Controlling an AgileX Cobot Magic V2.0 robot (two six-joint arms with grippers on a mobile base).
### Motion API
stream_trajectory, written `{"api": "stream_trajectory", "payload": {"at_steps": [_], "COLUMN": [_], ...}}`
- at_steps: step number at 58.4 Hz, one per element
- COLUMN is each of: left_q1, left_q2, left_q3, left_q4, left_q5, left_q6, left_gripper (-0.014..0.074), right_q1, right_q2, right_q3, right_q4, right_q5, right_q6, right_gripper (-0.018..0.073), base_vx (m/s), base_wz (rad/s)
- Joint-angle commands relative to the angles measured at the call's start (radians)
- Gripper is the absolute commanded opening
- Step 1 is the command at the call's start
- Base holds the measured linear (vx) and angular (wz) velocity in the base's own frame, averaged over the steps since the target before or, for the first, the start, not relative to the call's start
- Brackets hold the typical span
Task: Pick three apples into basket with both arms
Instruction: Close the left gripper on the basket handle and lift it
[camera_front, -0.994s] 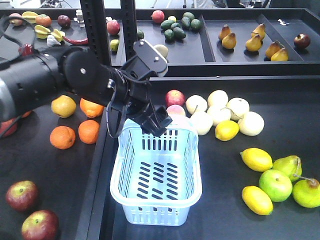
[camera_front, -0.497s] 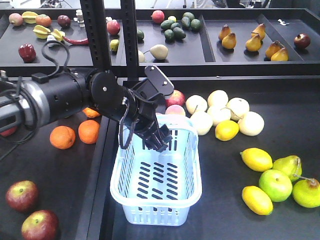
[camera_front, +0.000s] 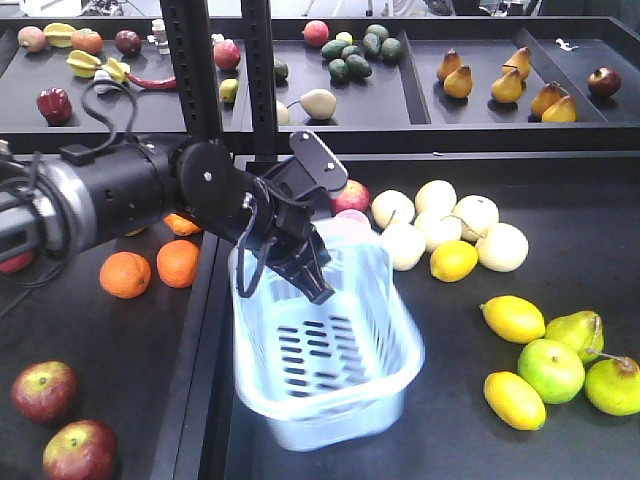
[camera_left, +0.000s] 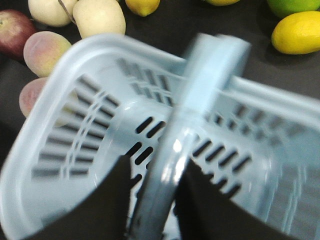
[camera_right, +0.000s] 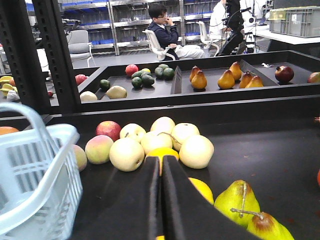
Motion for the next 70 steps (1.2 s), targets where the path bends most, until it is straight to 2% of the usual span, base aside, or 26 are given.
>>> {"api": "stream_trajectory", "payload": {"at_steps": [1, 21, 33, 39, 53, 70], "left_q1": [-0.005, -0.005, -0.005, -0.005, -0.005, -0.005], "left_q2": [-0.095, -0.27, -0.366, -0.41, -0.54, -0.772], "left_q3": [-0.036, -0.036, -0.03, -0.03, 0.066, 0.363], "left_q4": [-0.028, -0.113, -0.111, -0.101, -0.104, -0.104], "left_q5": [-0.035, 0.142, 0.303, 0.366, 0.349, 0.261], "left_q6": [-0.01, -0.052, -0.23, -0.265, -0.33, -0.362], "left_gripper": [-0.0008, -0.0007, -0.0007, -0.0007, -0.0007, -0.0007], "right_q1": [-0.004, -0.004, -0.004, -0.004, -0.004, -0.004], "right_q2": [-0.012, -0.012, -0.012, -0.012, -0.012, -0.012], "right_q3": [0.011, 0.011, 0.011, 0.011, 0.011, 0.011], "right_q4": [-0.012, -0.012, -0.012, -0.012, -0.012, -0.012], "right_q5": [-0.072, -0.072, -0.072, -0.072, -0.072, -0.072], "right_q6": [-0.002, -0.002, -0.002, -0.002, -0.002, -0.002], "right_gripper": [-0.0006, -0.0006, -0.0006, -0.0006, -0.0006, -0.0006], "base_vx": [0.0, 0.0, 0.0, 0.0, 0.0, 0.0], "base_wz": [0.0, 0.0, 0.0, 0.0, 0.0, 0.0]}}
